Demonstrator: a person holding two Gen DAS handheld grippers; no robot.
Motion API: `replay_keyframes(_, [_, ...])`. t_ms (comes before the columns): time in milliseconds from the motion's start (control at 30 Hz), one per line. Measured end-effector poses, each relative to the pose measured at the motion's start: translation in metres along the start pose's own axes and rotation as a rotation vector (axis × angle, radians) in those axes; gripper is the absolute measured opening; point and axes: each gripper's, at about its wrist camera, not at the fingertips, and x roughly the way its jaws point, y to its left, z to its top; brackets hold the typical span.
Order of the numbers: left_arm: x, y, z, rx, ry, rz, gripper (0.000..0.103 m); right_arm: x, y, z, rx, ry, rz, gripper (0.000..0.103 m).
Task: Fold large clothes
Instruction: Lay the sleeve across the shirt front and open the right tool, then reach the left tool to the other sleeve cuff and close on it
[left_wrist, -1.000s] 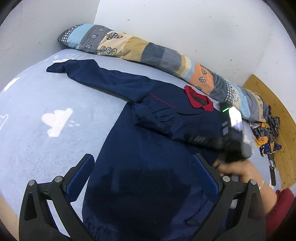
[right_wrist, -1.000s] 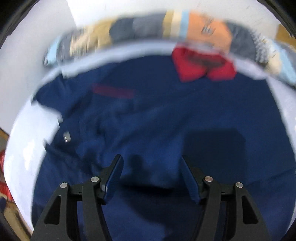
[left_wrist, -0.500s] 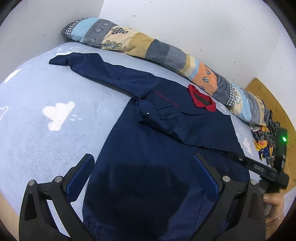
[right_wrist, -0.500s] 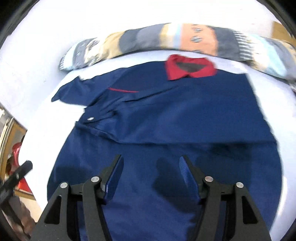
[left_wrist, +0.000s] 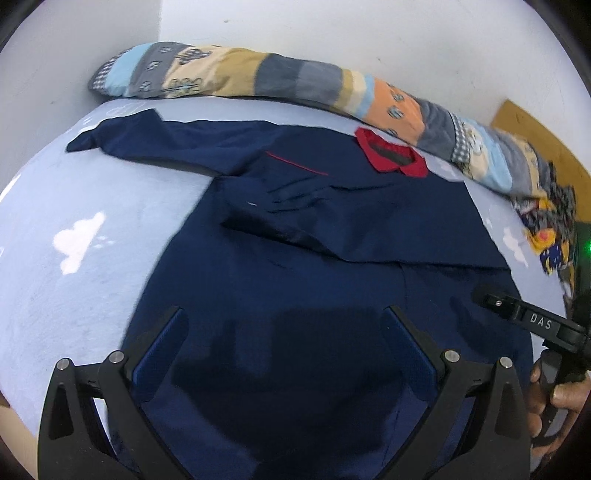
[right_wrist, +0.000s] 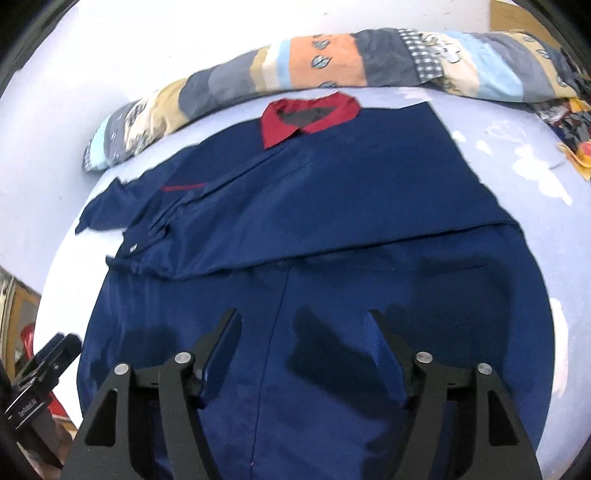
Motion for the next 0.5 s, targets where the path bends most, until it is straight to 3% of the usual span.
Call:
replay_keyframes(267, [0.015,-0.041,-0.003,0.074,0.032,0.01,0.103,0.003,-0.005,0.004,0.04,0.027,0.023,0.071])
replay_keyframes(500, [0.019,-0.054,-0.007,0.046,0.042,0.006,0.103,-0.005,-0.011,0.015,0.091,-0.002,0.047,0.071])
